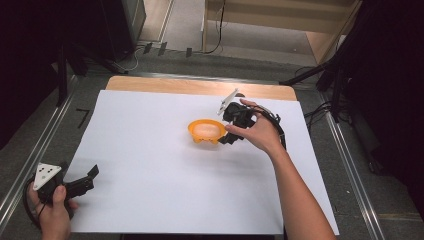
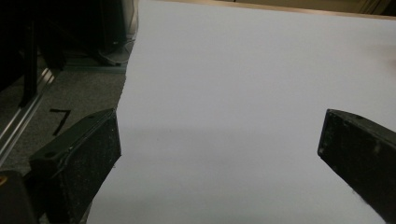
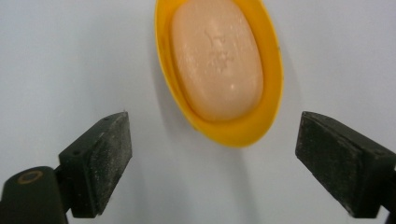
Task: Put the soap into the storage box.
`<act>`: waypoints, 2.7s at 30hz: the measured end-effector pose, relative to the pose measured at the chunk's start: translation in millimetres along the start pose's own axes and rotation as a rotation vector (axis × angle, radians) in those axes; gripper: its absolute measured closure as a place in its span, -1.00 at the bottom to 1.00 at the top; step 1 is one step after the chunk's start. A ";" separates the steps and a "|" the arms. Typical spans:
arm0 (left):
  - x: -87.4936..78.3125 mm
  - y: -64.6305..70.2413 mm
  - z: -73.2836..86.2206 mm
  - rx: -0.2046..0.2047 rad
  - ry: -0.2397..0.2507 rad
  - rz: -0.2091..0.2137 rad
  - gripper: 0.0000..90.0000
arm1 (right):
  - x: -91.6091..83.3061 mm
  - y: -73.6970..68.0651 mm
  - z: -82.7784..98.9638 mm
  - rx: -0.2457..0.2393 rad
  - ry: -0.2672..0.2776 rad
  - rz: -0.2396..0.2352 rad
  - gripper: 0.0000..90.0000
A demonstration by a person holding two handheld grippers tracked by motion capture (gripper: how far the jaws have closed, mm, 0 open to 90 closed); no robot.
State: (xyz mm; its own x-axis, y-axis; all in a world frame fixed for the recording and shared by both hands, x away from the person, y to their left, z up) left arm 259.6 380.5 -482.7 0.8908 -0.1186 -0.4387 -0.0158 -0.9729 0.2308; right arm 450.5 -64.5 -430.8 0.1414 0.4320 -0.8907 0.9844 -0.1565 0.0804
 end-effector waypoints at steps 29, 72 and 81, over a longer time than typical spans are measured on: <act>-0.1 0.1 0.0 0.000 0.001 -0.001 -1.00 | -10.2 -28.3 63.9 0.121 0.058 0.017 -0.71; -0.1 0.5 0.2 0.006 -0.001 -0.007 -1.00 | -29.6 -84.8 174.8 0.344 0.323 0.184 -0.70; -0.2 0.5 0.1 0.007 -0.001 -0.007 -1.00 | -35.3 -94.3 193.1 0.381 0.374 0.209 -0.70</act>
State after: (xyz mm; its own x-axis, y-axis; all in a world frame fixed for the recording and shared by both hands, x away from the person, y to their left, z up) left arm 259.4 380.1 -482.7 0.8904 -0.1118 -0.4412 -0.0128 -0.9751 0.2212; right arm 332.5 -236.5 -493.4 0.4248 0.6315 -0.6486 0.8342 -0.5514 0.0095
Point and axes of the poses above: each handheld gripper's, and its own axes: x roughly forward along the jaws, z roughly out of its underside, y roughly to its right, the point moved 5 cm from there along x, roughly forward along the jaws, and after that the axes turned 9 degrees about -x, right-handed, at the moved point
